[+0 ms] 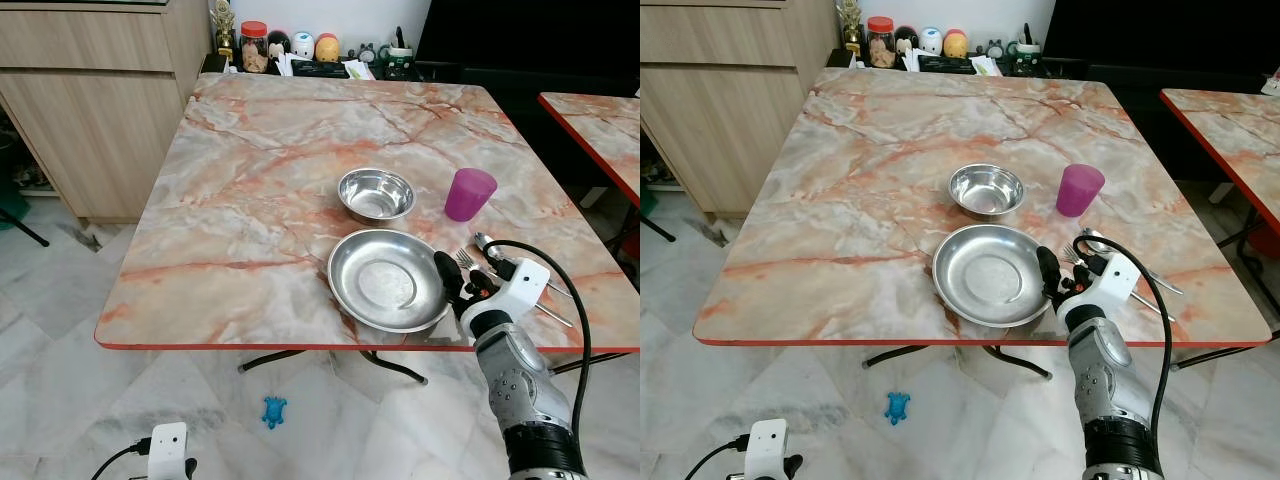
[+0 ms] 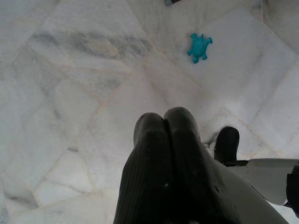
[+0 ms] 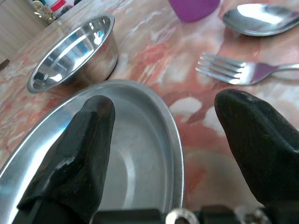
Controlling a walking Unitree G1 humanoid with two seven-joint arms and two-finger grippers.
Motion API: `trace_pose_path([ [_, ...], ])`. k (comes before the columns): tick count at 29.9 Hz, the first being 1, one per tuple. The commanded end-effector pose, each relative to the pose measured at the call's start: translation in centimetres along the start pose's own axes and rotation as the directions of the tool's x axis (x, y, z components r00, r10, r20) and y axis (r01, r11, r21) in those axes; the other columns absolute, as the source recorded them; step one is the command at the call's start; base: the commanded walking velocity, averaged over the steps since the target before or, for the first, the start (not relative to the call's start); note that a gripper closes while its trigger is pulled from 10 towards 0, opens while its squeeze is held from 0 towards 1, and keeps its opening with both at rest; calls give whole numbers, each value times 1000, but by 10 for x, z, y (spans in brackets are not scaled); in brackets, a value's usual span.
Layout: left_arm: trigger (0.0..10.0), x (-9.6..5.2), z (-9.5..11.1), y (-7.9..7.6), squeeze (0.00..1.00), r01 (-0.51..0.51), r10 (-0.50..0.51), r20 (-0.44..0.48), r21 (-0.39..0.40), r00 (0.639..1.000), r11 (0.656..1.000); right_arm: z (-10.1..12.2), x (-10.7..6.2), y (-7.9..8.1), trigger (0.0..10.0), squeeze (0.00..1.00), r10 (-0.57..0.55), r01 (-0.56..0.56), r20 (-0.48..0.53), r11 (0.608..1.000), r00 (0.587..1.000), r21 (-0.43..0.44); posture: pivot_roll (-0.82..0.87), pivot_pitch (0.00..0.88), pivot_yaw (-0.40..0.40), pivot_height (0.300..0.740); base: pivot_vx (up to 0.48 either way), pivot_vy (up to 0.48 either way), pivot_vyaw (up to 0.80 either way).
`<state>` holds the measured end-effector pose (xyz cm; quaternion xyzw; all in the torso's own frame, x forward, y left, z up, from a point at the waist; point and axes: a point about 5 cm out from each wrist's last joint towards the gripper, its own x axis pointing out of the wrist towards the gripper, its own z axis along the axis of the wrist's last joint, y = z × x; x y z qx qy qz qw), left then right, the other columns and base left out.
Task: Setting the table
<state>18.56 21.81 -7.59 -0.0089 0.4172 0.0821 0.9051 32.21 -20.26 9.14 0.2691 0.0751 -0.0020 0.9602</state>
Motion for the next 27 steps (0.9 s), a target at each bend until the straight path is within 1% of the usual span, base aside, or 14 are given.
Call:
trace_pose_path([
  [1,10000,-1,-6,-1,0,2,-2,-17,12,1000,1000,-2,0,-2,10000,0,-5,6,-17,999,1000,44,79,87,-101,740,0,0,0],
  [2,10000,-1,-5,-1,0,1,0,-16,13,1000,1000,-5,2,2,10000,0,16,-13,-37,998,999,69,78,89,-101,740,0,0,0],
  [5,10000,-1,-5,-1,0,-1,2,-15,13,1000,1000,-5,5,7,10000,0,31,-27,-39,997,999,78,80,89,-101,740,0,0,0],
  [8,10000,-1,-5,-1,0,-2,2,-14,11,1000,1000,-5,5,7,10000,0,29,-26,-41,997,999,75,82,90,-103,740,0,0,0],
  [13,10000,-1,-5,-2,0,1,-1,-13,9,1000,1000,-9,6,2,10000,0,-6,10,-68,998,998,63,83,91,-104,740,0,0,0],
  [18,10000,-1,-6,-3,0,4,-3,-14,10,1000,1000,-7,4,-1,10000,0,-24,28,-53,997,998,69,79,92,-103,740,0,0,0],
  [23,10000,-1,-6,-3,0,5,-5,-14,13,1000,1000,-11,3,-6,10000,0,-51,56,-77,996,996,65,80,94,-104,740,0,0,0],
  [27,10000,-1,-5,-4,0,7,-7,-12,18,1000,1000,-13,4,-4,10000,0,-45,50,-81,996,996,70,82,93,-104,740,0,0,0],
])
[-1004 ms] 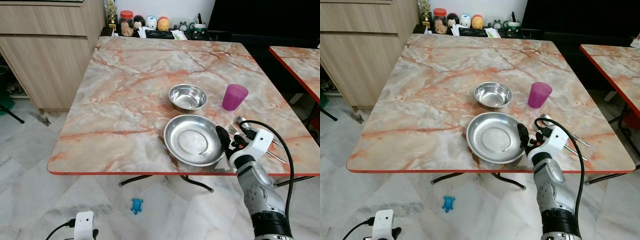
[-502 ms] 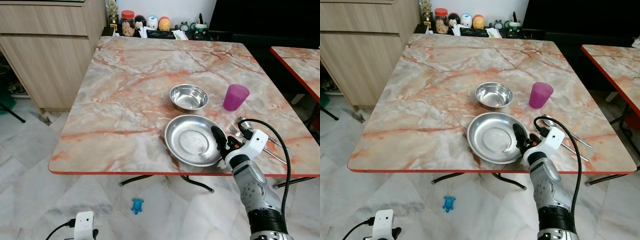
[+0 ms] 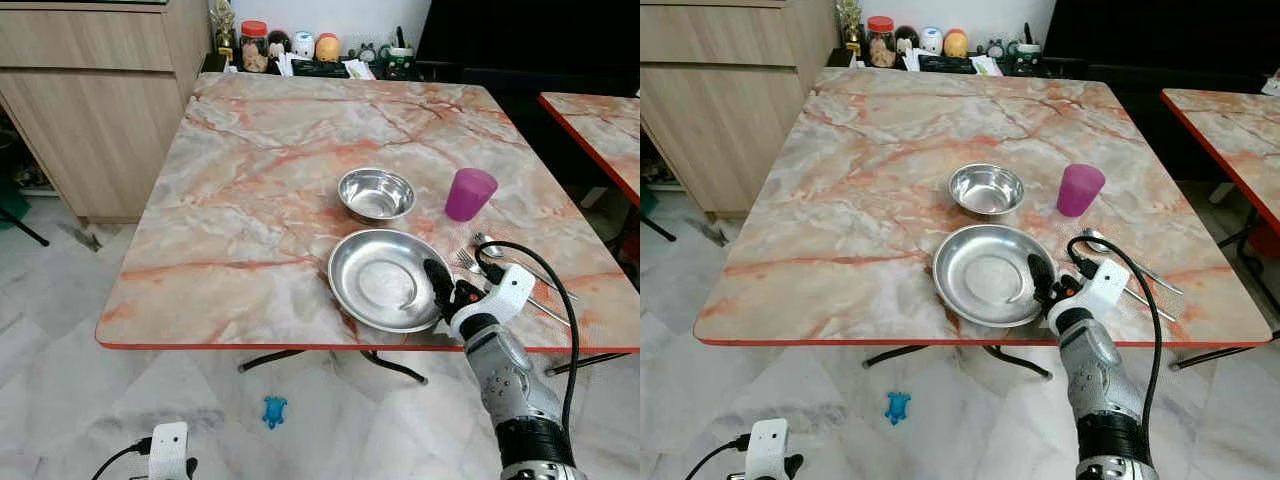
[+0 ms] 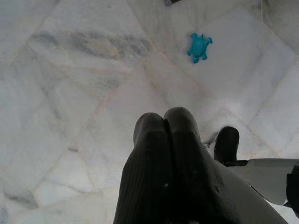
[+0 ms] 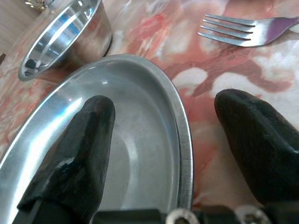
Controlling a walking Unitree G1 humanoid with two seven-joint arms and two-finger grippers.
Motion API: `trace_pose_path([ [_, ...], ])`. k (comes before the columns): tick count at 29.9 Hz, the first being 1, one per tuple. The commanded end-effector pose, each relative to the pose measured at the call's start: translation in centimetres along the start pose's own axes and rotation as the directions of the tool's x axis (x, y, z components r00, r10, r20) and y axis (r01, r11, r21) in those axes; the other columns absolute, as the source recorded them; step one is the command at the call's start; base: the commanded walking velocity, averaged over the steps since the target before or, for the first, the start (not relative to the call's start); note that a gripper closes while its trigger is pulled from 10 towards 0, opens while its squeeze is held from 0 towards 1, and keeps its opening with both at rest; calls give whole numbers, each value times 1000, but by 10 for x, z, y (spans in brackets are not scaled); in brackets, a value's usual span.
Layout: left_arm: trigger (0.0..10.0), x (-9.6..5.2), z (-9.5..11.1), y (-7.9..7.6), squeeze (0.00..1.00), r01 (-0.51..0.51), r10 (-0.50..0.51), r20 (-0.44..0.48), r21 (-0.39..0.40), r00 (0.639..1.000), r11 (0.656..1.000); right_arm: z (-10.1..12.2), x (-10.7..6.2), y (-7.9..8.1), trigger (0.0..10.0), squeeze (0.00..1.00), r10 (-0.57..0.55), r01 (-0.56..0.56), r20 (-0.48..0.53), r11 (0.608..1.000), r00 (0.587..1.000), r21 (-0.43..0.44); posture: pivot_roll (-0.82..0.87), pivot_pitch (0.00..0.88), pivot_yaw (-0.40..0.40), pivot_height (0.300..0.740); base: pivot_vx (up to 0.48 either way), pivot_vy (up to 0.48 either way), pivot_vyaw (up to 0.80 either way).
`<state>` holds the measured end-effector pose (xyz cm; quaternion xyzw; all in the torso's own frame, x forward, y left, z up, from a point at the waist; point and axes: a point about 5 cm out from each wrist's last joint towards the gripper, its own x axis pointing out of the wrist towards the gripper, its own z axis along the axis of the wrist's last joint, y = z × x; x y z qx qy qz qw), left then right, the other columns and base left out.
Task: Setting the table
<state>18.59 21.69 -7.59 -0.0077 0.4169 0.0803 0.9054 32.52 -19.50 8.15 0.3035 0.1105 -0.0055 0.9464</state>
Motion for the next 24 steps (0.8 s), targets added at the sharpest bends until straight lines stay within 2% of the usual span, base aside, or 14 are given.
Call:
trace_pose_path([
  [1,10000,-1,-5,-2,0,5,-5,-13,14,1000,1000,0,-1,-6,10000,0,-27,27,-10,1000,1000,-1,82,93,-104,740,0,0,0],
  [3,10000,-1,-5,-2,0,6,-5,-13,17,1000,1000,-2,0,-4,10000,0,-20,20,-18,1000,1000,-3,82,92,-104,740,0,0,0],
  [4,10000,-1,-5,-2,0,6,-6,-13,18,1000,1000,-3,1,-3,9176,0,-16,16,-23,1000,1000,-3,82,92,-104,740,0,0,0],
  [5,10000,-1,-5,-2,0,6,-6,-13,18,1000,1000,-3,1,-3,9176,0,-16,16,-23,1000,1000,-3,82,92,-104,740,0,0,0],
  [6,10000,-1,-5,-2,0,6,-6,-13,19,1000,1000,-5,1,-4,1686,0,-27,27,-31,1000,999,-1,83,93,-103,740,0,0,0],
  [7,10000,-1,-5,-2,0,6,-6,-13,19,1000,1000,-5,1,-4,1686,0,-27,27,-31,1000,999,-1,83,93,-103,740,0,0,0],
  [8,10000,-1,-5,-2,0,7,-7,-13,19,1000,1000,-8,1,-5,0,0,-33,33,-49,999,998,-8,83,94,-103,740,0,0,0],
  [15,10000,-1,-6,-3,0,10,-10,-16,25,1000,1000,-14,0,-8,0,0,-46,45,-76,999,996,-15,84,90,-104,740,0,0,0],
  [24,10000,-1,-5,-3,0,10,-9,-15,35,1000,999,-13,2,-2,0,0,-25,24,-70,1000,997,-14,86,92,-104,740,0,0,0],
])
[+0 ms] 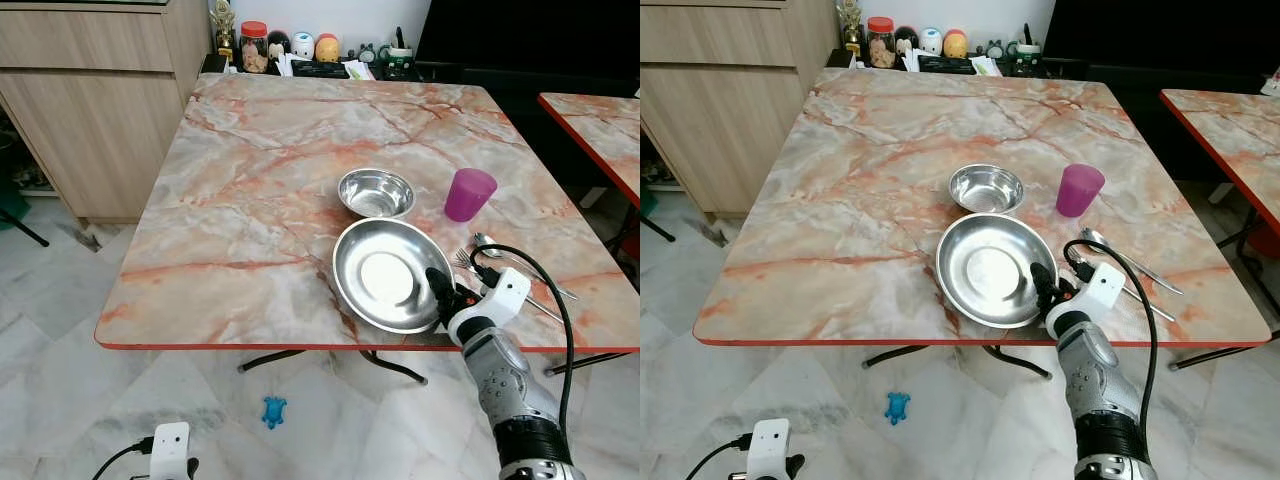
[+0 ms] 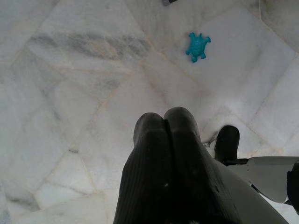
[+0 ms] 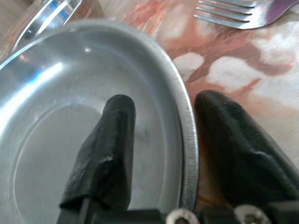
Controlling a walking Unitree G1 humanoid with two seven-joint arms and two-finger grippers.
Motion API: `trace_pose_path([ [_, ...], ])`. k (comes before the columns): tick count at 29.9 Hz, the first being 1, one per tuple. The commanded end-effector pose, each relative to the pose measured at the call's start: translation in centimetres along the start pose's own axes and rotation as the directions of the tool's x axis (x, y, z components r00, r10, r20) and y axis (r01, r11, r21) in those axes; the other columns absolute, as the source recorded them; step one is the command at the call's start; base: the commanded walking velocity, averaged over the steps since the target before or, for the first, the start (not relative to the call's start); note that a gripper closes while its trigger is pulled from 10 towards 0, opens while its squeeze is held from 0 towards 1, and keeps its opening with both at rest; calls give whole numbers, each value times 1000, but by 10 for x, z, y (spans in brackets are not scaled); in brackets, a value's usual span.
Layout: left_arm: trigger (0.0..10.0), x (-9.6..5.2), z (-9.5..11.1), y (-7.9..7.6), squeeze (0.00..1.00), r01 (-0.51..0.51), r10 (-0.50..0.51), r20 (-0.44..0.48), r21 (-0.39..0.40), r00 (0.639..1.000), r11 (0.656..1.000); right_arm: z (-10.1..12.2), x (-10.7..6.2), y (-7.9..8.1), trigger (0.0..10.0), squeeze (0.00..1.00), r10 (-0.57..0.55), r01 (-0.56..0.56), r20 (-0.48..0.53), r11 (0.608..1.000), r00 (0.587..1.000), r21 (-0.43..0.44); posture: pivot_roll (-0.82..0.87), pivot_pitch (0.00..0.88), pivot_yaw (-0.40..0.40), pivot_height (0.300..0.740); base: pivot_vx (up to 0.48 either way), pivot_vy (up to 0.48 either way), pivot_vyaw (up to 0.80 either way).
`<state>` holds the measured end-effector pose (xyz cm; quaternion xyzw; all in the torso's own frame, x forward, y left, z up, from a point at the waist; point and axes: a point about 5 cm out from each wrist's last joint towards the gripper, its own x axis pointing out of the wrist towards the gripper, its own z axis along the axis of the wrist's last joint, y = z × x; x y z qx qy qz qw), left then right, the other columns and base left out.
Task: Setting the table
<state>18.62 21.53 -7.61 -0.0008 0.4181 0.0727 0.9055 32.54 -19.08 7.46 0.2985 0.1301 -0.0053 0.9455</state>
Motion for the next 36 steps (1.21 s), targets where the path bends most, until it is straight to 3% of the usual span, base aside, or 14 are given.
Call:
trace_pose_path([
  [1,10000,-1,-5,-2,0,2,-1,-15,18,1000,1000,-6,1,-1,0,0,-10,10,-32,1000,999,-4,88,93,-103,740,0,0,0],
  [9,10000,0,-3,-3,0,5,-4,-12,31,1000,1000,-5,3,5,0,0,21,-21,-32,1000,999,-4,90,94,-104,740,0,0,0],
  [19,10000,0,-3,-5,0,11,-10,-16,34,1000,999,-8,1,26,0,0,178,-178,-38,984,983,-8,87,92,-101,740,0,0,0],
  [27,10000,-1,-5,-1,0,-4,5,-21,45,1000,999,-1,-3,38,0,0,261,-261,58,965,964,-10,88,88,-99,740,0,0,0],
  [28,10000,-1,-5,0,0,-6,6,-21,46,1000,999,0,-4,39,6784,0,268,-268,64,963,961,-16,88,88,-99,740,0,0,0],
  [29,10000,-1,-5,0,0,-6,7,-21,47,1000,999,1,-4,40,9725,0,277,-276,66,961,959,-22,88,88,-99,740,0,0,0],
  [36,10000,-1,-4,3,0,-34,34,-14,21,999,999,9,-11,55,10000,0,352,-354,170,935,920,-22,92,58,-96,740,0,0,0],
])
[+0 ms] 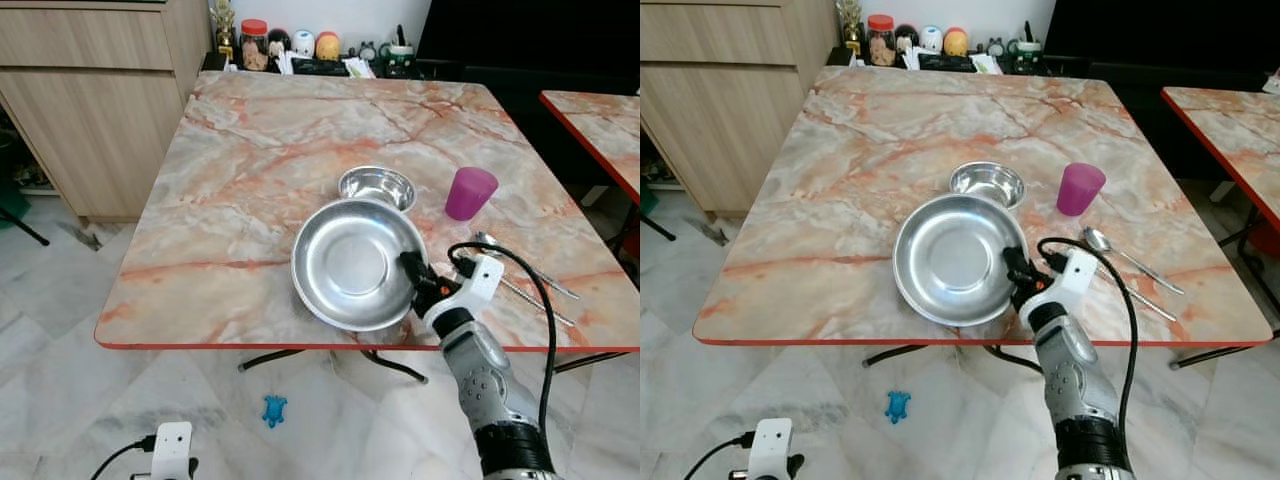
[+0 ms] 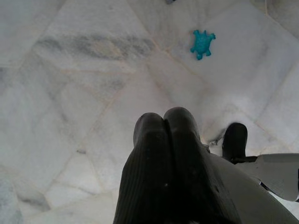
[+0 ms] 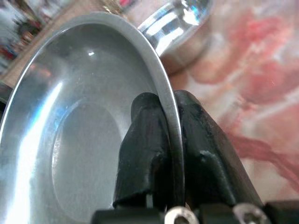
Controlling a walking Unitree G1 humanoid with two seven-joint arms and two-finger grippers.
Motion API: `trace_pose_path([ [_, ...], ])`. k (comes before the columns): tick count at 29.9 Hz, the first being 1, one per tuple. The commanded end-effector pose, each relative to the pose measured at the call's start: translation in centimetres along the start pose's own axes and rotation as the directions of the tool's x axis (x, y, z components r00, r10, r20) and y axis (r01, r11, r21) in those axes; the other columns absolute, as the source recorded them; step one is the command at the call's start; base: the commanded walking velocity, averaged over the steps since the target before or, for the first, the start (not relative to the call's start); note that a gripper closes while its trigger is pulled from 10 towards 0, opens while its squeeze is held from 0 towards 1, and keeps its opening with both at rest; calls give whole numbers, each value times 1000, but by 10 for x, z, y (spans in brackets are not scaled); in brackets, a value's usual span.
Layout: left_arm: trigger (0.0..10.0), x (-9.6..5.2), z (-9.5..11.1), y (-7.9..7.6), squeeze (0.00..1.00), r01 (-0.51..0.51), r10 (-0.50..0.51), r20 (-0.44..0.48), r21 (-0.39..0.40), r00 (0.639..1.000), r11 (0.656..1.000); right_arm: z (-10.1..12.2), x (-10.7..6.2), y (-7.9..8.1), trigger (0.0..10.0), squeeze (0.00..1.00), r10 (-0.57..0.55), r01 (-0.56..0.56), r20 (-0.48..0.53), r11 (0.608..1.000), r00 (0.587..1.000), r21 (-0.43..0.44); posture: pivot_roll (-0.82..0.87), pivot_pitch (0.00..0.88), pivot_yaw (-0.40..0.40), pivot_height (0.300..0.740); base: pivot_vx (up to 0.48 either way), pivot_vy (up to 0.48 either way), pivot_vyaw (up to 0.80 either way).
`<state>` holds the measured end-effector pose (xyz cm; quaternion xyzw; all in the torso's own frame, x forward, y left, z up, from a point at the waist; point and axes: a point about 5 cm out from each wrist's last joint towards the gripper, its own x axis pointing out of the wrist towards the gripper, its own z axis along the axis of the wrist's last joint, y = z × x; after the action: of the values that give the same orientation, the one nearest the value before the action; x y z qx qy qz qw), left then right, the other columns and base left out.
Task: Setting the table
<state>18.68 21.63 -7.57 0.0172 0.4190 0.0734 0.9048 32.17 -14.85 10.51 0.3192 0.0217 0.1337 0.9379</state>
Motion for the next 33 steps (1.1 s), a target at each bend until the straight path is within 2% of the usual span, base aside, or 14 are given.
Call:
trace_pose_path([
  [1,10000,-1,-5,3,0,-23,22,-15,-19,1000,1000,12,-1,6,10000,0,43,-43,72,999,996,1,91,56,-95,740,0,0,0],
  [5,10000,-1,-5,4,0,-32,32,-16,-33,999,999,17,-3,15,10000,0,94,-95,114,995,989,4,91,45,-96,740,0,0,0],
  [7,10000,-1,-5,6,0,-35,34,-13,-68,999,997,22,-5,23,10000,0,141,-141,142,990,980,-10,89,37,-94,740,0,0,0],
  [11,10000,-2,-5,9,0,-43,42,-9,-88,999,995,28,-5,27,10000,0,161,-159,159,987,974,-26,85,37,-92,740,0,0,0],
  [13,10000,-2,-5,10,0,-48,48,-4,-91,999,995,31,-4,29,10000,0,170,-161,156,985,973,-67,86,45,-95,740,0,-379,0],
  [20,10000,-2,-6,9,0,-52,52,-5,-106,999,993,37,-3,30,10000,0,167,-158,174,985,970,-68,87,61,-99,740,0,-473,0],
  [22,10000,-3,-7,9,0,-52,52,-2,-111,999,992,37,-2,32,10000,0,174,-158,159,982,972,-105,86,73,-101,740,0,-480,0],
  [33,10000,-3,-6,11,0,-53,54,7,-114,999,992,43,-2,36,10000,0,171,-155,190,983,967,-94,84,88,-93,740,0,-480,0],
])
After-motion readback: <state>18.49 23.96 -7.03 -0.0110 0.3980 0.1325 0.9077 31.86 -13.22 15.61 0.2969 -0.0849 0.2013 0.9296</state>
